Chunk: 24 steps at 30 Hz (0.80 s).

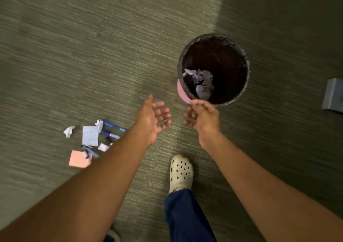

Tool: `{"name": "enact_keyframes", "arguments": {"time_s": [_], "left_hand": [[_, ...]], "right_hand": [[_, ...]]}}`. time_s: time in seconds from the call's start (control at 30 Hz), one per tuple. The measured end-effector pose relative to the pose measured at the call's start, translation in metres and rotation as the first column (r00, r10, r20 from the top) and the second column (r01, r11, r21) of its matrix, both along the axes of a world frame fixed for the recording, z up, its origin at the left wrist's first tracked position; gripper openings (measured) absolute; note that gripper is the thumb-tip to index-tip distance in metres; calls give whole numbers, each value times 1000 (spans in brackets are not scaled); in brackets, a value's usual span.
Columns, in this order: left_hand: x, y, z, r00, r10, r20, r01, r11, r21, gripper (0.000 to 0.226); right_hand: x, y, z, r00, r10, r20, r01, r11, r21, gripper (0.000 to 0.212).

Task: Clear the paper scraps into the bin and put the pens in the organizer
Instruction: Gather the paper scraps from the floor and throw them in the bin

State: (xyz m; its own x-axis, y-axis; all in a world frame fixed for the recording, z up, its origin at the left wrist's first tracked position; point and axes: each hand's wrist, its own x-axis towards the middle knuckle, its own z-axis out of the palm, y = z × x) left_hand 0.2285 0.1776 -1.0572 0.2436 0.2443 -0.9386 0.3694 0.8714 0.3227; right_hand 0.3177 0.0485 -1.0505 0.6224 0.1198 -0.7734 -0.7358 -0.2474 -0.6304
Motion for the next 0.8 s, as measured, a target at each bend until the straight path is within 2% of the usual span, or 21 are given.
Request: {"name": "enact_keyframes", "arguments": {"time_s": [0.1,0.17,0.23,0.3,0.37,0.43,0.5,0.53,0.57,0.63,0.7,0.8], "left_hand": [[-79,6,-32,991,81,-109,-83,996,-16,32],[-132,6,-57,981,95,-172,-99,995,-19,23],[-185,-1,-83,971,31,-235,-35,999,-15,14],[-235,-12,-110,953,-61,-297,59,998,-16,14],[-282,-26,-138,923,-155,-351,153,988,-35,17],[-320,-39,-164,898,-216,-384,225,974,-23,20],[-346,-46,-188,851,-299,-432,346,938,33,9],[-356,-49,-198,805,-362,-470,440,896,62,18],[-365,-51,-210,753,-413,-513,522,849,84,38],[-376,-53,-227,684,-431,-588,611,779,139,62],[-378,-53,-243,640,-449,-624,694,686,218,69],[-375,-48,-262,593,-447,-670,780,526,339,63]], "right_hand": [[-61,10,-37,957,290,12,-289,956,-43,16],[-100,19,-67,879,473,62,-466,879,-101,17],[-138,27,-99,733,663,151,-632,747,-208,16],[-174,35,-131,528,821,217,-760,571,-312,16],[-207,39,-166,333,910,247,-826,408,-389,18],[-235,41,-201,184,956,229,-842,274,-466,27],[-258,43,-233,70,990,121,-823,126,-554,47],[-267,43,-246,-1,999,47,-800,27,-599,58],[-275,43,-257,-91,996,-21,-763,-84,-641,67],[-287,44,-272,-255,959,-121,-663,-265,-700,77],[-291,42,-280,-307,941,-142,-587,-304,-750,80],[-288,37,-285,-299,948,-106,-553,-263,-790,78]]}}
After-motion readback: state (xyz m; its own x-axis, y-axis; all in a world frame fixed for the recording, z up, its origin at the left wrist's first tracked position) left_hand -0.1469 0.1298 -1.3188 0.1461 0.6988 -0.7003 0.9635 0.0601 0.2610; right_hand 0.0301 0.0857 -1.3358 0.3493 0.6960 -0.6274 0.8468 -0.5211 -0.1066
